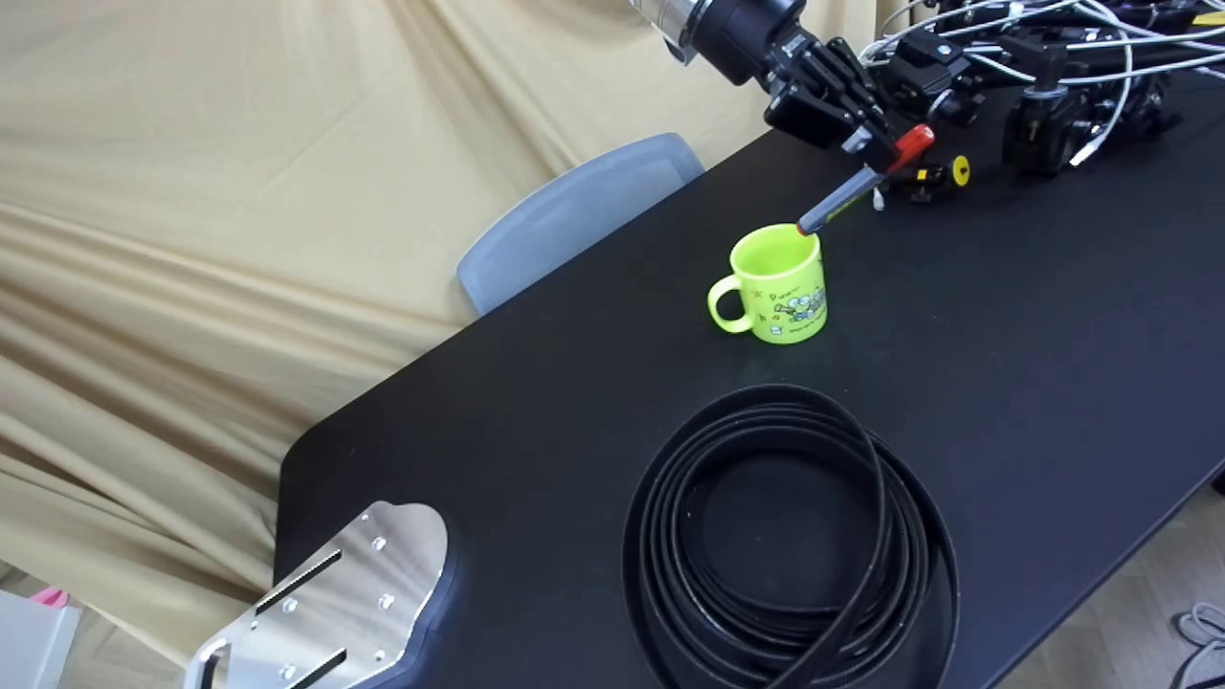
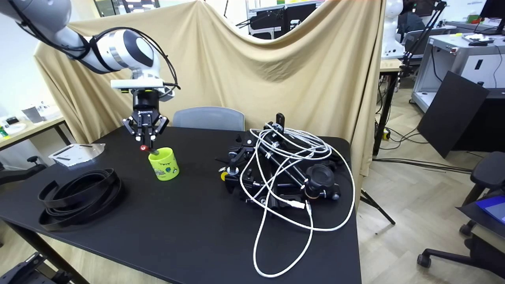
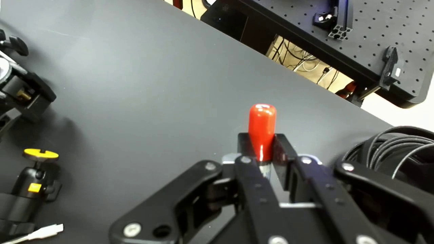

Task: Put the pen in the yellow mug cup

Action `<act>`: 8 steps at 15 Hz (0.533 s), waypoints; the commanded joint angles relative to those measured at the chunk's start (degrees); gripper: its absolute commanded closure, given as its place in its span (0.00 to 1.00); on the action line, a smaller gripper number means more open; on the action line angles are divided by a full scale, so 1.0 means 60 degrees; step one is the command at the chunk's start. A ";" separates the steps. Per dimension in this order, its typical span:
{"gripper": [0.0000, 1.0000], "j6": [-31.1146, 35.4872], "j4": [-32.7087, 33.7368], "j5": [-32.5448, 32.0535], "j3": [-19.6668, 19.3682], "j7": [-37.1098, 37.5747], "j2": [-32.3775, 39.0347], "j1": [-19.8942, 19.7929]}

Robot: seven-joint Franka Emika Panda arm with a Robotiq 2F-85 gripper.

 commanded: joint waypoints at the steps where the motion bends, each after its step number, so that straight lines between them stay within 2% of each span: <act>1: 0.95 -0.0559 0.1130 -0.0262 0.0041 -0.0227 0.0733 0.0118; 8: 0.95 -0.0859 0.2237 -0.0499 0.0047 -0.0602 0.1655 0.0256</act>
